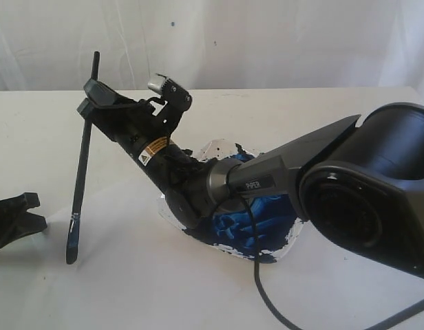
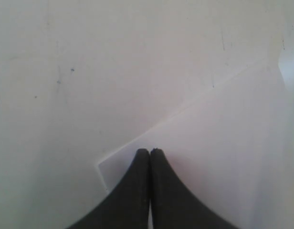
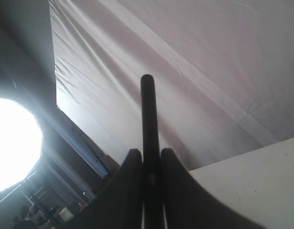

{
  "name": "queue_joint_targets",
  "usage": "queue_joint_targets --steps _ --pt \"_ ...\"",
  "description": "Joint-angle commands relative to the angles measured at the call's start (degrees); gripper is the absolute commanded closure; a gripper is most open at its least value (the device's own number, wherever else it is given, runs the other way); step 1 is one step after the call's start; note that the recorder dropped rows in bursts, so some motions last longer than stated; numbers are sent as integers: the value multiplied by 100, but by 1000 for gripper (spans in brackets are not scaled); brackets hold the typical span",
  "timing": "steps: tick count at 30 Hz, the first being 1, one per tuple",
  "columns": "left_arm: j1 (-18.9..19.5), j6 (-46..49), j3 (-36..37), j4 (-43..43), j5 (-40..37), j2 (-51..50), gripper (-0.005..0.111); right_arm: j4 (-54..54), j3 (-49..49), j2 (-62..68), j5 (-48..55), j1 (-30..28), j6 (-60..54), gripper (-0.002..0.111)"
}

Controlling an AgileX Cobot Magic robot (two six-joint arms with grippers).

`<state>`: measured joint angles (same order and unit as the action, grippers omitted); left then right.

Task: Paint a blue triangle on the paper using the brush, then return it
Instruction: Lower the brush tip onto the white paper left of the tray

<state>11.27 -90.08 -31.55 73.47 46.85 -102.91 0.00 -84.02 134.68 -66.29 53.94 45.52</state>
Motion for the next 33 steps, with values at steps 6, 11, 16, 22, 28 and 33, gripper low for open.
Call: queue_joint_targets --steps 6,11,16,22,28,33 --pt "0 43 14 1 -748 -54 107 0 -17 -21 -40 -32 27 108" --pt "0 43 14 1 -748 -54 107 0 6 -21 -40 -32 24 108" --pt "0 43 14 1 -748 -54 107 0 8 -21 -61 -32 29 108" --pt "0 43 14 1 -748 -54 107 0 8 -21 -58 -32 113 108" --pt "0 43 14 1 -748 -54 107 0 8 -21 -47 -32 115 108" --pt "0 43 14 1 -748 -54 107 0 8 -21 136 -32 115 108"
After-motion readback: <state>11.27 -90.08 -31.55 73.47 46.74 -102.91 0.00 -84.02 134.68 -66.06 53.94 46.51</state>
